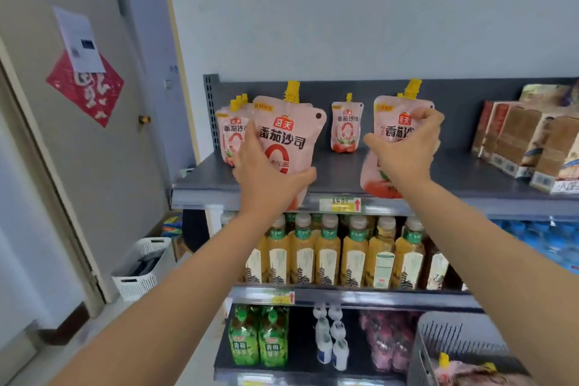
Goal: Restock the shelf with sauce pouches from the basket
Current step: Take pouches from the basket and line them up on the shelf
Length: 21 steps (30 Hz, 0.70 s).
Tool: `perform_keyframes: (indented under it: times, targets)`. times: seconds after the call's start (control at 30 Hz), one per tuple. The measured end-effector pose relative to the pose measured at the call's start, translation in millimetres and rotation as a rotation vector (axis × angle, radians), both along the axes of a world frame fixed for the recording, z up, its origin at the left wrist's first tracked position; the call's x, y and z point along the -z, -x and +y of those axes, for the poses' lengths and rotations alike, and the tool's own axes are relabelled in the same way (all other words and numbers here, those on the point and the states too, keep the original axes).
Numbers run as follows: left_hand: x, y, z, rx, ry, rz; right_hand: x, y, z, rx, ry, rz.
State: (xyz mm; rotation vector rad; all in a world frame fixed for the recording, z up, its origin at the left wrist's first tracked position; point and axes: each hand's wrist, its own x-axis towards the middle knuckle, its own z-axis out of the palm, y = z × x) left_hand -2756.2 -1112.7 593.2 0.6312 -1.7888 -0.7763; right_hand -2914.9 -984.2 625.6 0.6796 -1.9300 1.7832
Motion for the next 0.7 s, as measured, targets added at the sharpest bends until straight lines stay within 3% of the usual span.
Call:
perform_keyframes:
  times: [0.27, 0.43, 0.7]
  targets:
    - [-21.7, 126.9, -16.4, 0.058, 0.089, -0.027, -3.0, 97.6, -32.7, -0.016, -0.050, -0.043]
    - [-9.6, 207.1, -28.9, 0.067, 0.036, -0.078, 13.6, 145.8, -47.3, -0.021, -0.106, -0.071]
    - [-0.1, 278.9, -54.8, 0.025, 0.064, -0.198, 29.5, 184.2, -53.0, -0.012, -0.126, -0.133]
